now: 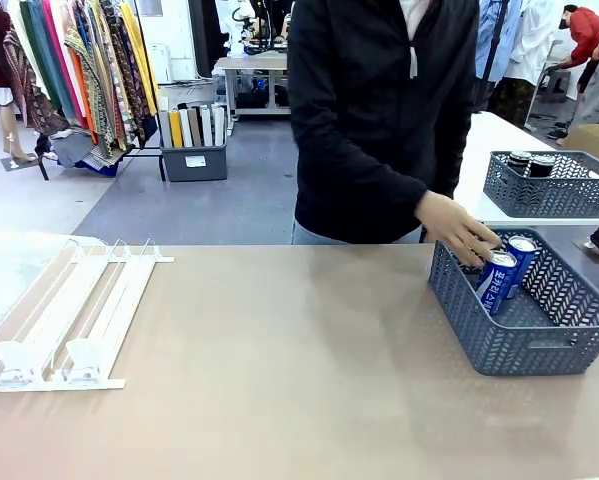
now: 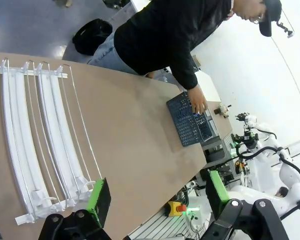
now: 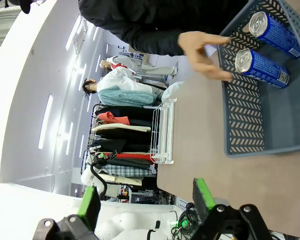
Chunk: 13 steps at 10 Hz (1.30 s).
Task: Retrieve and store the cans from the dispenser.
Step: Pick up one can from the Automatic Can Dispenser and place it in the middle of the table.
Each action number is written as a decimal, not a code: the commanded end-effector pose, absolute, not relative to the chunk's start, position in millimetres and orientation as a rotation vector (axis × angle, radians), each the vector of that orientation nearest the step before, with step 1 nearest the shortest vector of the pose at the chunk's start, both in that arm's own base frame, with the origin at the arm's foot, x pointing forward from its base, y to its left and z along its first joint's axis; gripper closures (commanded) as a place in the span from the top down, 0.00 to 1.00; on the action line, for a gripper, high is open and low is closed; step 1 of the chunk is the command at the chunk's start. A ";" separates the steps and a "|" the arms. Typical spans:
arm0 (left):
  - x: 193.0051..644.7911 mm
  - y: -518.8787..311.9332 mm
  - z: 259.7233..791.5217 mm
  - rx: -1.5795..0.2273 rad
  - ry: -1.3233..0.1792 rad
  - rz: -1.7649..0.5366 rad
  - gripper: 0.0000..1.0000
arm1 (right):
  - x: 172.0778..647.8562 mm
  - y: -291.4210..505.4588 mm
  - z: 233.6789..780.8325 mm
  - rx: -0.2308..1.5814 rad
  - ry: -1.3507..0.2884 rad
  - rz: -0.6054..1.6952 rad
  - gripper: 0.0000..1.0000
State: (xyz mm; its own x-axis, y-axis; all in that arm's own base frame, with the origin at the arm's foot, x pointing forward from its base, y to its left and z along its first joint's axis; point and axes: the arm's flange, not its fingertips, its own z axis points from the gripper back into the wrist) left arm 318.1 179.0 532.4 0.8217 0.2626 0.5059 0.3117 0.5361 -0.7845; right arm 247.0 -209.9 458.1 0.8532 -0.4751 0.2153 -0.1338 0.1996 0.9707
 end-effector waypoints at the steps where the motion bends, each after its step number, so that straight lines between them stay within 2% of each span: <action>1: 317.6 178.9 534.3 -1.036 -0.647 -0.039 1.00 | 247.2 -210.5 459.2 1.372 -0.555 -0.237 1.00; 13: 317.6 178.9 534.3 -1.036 -0.647 -0.039 1.00 | 247.2 -210.5 459.2 1.372 -0.555 -0.237 1.00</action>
State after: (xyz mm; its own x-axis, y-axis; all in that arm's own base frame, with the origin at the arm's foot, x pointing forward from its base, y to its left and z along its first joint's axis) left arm 318.0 179.0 532.4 0.8219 0.2624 0.5056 0.3119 0.5354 -0.7849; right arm 247.0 -209.9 458.1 0.8532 -0.4751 0.2154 -0.1339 0.1996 0.9707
